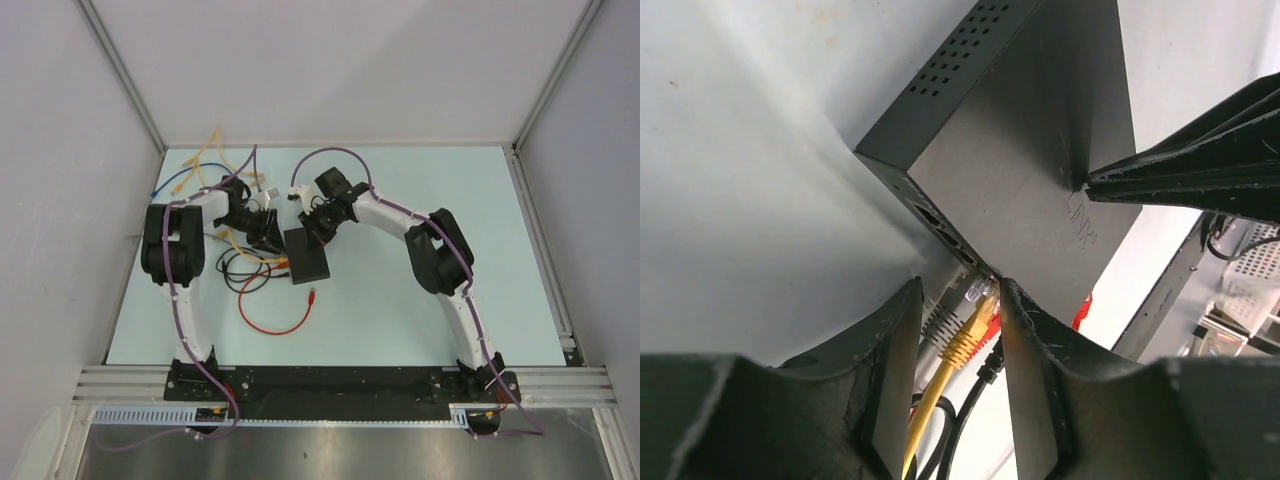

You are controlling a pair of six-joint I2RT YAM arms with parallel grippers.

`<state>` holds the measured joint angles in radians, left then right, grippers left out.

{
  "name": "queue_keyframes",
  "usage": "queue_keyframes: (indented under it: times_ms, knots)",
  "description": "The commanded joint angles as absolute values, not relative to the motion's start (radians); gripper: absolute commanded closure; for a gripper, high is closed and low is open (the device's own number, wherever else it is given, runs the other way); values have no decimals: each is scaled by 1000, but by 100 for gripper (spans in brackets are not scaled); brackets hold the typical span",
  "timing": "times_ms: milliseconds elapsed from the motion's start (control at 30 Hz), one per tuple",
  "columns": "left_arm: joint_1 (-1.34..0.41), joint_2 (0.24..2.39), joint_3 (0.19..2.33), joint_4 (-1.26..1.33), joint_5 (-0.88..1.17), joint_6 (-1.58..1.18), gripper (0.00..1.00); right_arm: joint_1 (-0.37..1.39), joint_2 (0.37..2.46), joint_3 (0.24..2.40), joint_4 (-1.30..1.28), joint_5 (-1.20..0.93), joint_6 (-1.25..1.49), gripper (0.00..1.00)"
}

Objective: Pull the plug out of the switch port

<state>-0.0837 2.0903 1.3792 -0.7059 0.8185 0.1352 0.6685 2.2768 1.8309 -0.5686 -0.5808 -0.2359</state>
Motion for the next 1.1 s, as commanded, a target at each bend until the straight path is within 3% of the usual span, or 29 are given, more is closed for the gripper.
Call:
queue_keyframes:
  times_ms: [0, 367, 567, 667, 700, 767, 1067]
  knots:
    - [-98, 2128, 1396, -730, 854, 202, 58, 676, 2275, 1841, -555, -548, -225, 100]
    - [-101, 2143, 1402, -764, 841, 298, 65, 678, 2272, 1835, -549, -528, -224, 100]
    - [-101, 2158, 1417, -758, 859, 290, 74, 678, 2270, 1833, -548, -522, -221, 100]
    - [-101, 2169, 1428, -753, 871, 262, 82, 678, 2272, 1830, -548, -519, -221, 100]
    - [-101, 2174, 1431, -753, 876, 256, 92, 678, 2270, 1830, -546, -517, -221, 100]
    - [-104, 2180, 1450, -758, 885, 247, 99, 677, 2270, 1830, -546, -515, -221, 100]
    - [-106, 2227, 1620, -879, 836, 365, 100, 675, 2270, 1827, -541, -512, -216, 100]
